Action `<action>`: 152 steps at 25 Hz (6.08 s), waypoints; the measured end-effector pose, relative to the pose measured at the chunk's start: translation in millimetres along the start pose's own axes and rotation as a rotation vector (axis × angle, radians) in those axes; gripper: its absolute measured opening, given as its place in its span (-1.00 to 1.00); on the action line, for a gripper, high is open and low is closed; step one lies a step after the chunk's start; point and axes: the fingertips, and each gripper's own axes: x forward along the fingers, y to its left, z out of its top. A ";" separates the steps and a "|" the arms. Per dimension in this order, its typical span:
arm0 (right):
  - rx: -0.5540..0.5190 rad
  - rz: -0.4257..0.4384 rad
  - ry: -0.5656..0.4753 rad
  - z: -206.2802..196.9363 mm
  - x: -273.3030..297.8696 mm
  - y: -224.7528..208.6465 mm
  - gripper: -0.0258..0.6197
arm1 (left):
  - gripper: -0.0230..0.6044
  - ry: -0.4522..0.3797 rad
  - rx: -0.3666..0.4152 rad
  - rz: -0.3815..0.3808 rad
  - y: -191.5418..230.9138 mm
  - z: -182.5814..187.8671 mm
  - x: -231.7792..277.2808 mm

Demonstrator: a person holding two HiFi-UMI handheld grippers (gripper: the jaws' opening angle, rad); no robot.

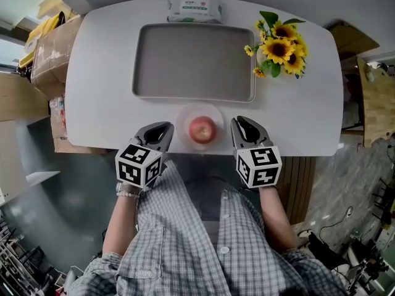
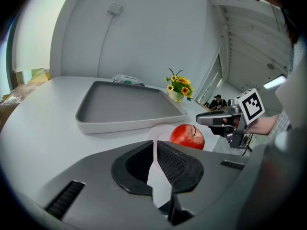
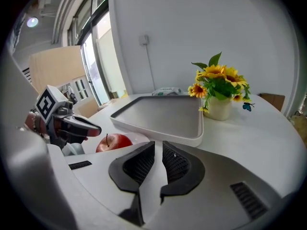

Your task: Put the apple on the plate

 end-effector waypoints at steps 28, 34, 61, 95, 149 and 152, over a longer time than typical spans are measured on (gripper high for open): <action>0.167 0.164 0.324 -63.0 33.5 28.7 -0.60 | -0.56 0.185 -0.137 -0.100 6.6 -42.8 29.7; 0.202 0.170 0.337 -64.3 34.1 29.6 -0.60 | -0.56 0.180 -0.175 -0.110 6.6 -41.2 30.2; 0.427 0.127 0.361 -65.2 34.9 36.3 -0.71 | -0.76 0.311 -0.367 -0.086 15.2 -42.9 34.8; 0.658 0.082 0.382 -27.1 18.5 41.8 -0.76 | -0.80 0.320 -0.551 -0.148 15.8 -9.3 11.7; 0.622 0.086 0.290 65.1 138.1 -16.3 -0.76 | -0.80 0.262 -0.486 -0.113 108.7 98.3 96.4; 0.625 0.088 0.299 64.8 139.1 -16.9 -0.76 | -0.80 0.261 -0.486 -0.120 108.9 98.2 97.8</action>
